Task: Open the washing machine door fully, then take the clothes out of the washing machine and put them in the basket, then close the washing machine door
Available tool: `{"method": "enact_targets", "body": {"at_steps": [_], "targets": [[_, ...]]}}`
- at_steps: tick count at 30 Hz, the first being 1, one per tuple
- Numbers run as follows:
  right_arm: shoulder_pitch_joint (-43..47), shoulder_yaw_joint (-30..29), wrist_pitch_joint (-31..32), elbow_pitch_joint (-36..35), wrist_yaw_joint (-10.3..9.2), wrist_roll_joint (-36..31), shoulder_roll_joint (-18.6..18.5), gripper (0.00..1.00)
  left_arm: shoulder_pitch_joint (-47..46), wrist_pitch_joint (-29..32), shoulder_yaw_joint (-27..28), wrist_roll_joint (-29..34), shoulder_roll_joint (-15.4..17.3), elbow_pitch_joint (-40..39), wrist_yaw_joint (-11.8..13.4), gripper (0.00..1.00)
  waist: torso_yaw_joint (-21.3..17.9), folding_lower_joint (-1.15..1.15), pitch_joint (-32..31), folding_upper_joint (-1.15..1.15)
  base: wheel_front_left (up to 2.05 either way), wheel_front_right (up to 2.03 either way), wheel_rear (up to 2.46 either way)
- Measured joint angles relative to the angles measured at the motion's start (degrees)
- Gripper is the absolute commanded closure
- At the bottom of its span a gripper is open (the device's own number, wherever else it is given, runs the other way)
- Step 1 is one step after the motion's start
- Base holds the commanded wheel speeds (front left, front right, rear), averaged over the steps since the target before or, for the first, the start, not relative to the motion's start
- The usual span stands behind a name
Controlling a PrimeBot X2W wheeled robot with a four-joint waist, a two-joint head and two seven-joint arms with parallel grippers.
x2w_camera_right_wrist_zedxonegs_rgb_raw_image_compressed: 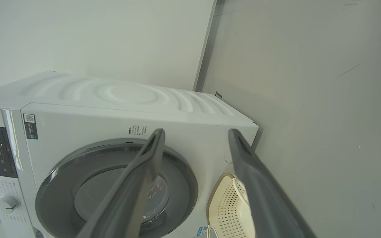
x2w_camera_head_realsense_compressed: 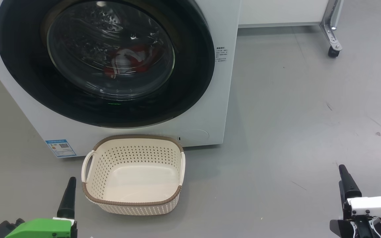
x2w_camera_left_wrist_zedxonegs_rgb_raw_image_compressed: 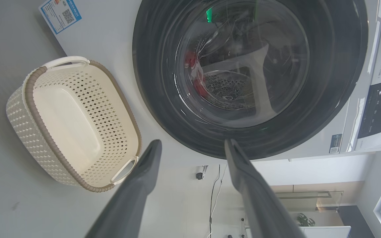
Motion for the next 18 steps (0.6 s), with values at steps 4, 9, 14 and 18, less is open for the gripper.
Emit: {"method": "enact_targets", "body": {"at_steps": [4,9,14,18], "targets": [[0.0,0.91,-1.09,-0.18,0.0,-3.39,-1.02,0.0,-0.36,-0.62,-0.08,2.55,0.21,0.02,0.0,0.0,0.04,0.0,-0.02,0.0,0.0,0.0,0.0],[-0.01,2.14,-2.21,-0.78,0.0,-7.81,-2.11,0.0,-0.93,-1.26,-1.12,7.54,0.86,-0.26,0.02,0.0,0.1,0.0,-0.05,0.0,0.0,0.0,0.0],[-0.09,3.65,-3.24,-1.31,-0.19,-12.99,-3.45,0.0,-1.57,-1.82,-1.71,13.21,1.63,-1.15,0.87,0.0,0.17,0.0,-0.1,0.0,0.0,0.0,0.0],[-0.15,5.16,-3.97,-1.67,-0.9,-17.15,-4.2,0.0,-2.26,-2.34,-1.93,18.3,2.07,-2.07,1.7,0.0,0.24,0.0,-0.11,0.0,0.0,0.0,0.0]]}}
